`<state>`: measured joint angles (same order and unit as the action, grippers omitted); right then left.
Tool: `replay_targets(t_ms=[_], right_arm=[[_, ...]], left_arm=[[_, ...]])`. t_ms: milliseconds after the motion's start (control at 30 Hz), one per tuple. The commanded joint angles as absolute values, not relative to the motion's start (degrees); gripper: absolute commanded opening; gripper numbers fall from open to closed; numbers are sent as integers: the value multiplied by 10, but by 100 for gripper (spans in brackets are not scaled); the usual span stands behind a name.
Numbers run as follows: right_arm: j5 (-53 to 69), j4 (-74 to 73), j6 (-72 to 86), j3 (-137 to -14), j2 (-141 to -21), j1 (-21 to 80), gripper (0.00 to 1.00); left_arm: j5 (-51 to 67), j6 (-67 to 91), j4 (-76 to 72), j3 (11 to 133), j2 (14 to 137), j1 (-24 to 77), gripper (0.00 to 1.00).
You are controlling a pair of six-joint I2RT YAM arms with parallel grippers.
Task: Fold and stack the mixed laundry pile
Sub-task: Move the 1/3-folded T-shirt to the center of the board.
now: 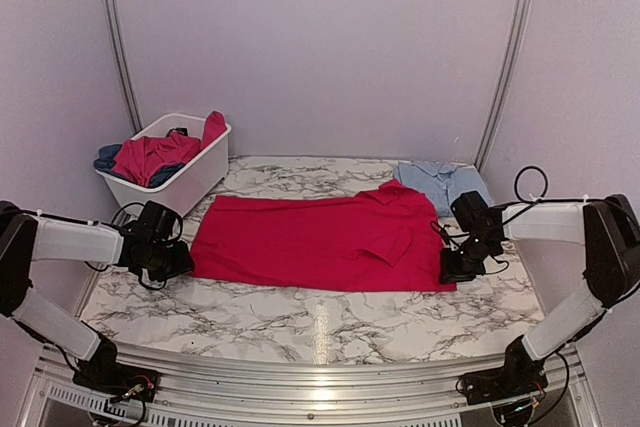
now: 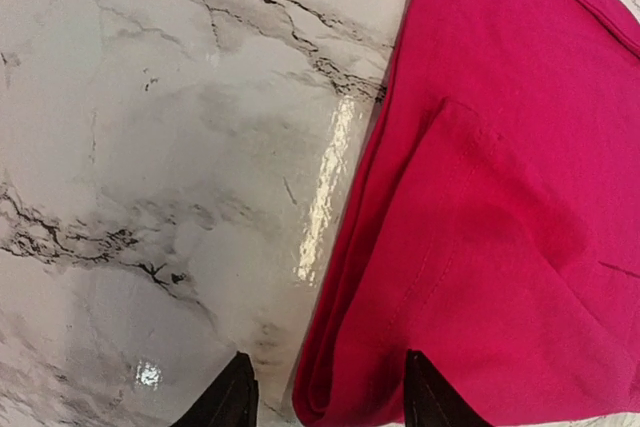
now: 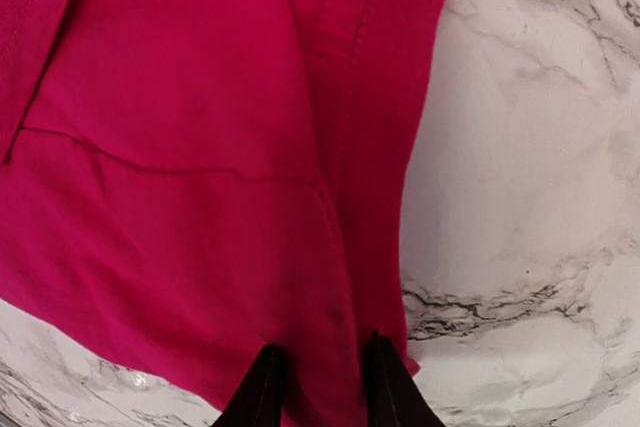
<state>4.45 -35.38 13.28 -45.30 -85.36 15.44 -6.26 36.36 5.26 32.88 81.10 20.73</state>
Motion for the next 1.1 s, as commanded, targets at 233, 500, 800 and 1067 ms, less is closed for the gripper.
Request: replay_targets(t_ms=[233, 500, 800, 1067], right_arm=[[57, -370, 120, -495, -878, 149, 0], [21, -408, 137, -495, -878, 149, 0], [-64, -450, 169, -493, -905, 212, 0], [-139, -506, 203, -524, -965, 288, 0]], left_arm=[[-26, 333, 33, 356, 841, 205, 23], [-76, 352, 107, 359, 799, 188, 0], [-64, 340, 144, 352, 782, 172, 0], [-39, 361, 193, 308, 715, 177, 0]])
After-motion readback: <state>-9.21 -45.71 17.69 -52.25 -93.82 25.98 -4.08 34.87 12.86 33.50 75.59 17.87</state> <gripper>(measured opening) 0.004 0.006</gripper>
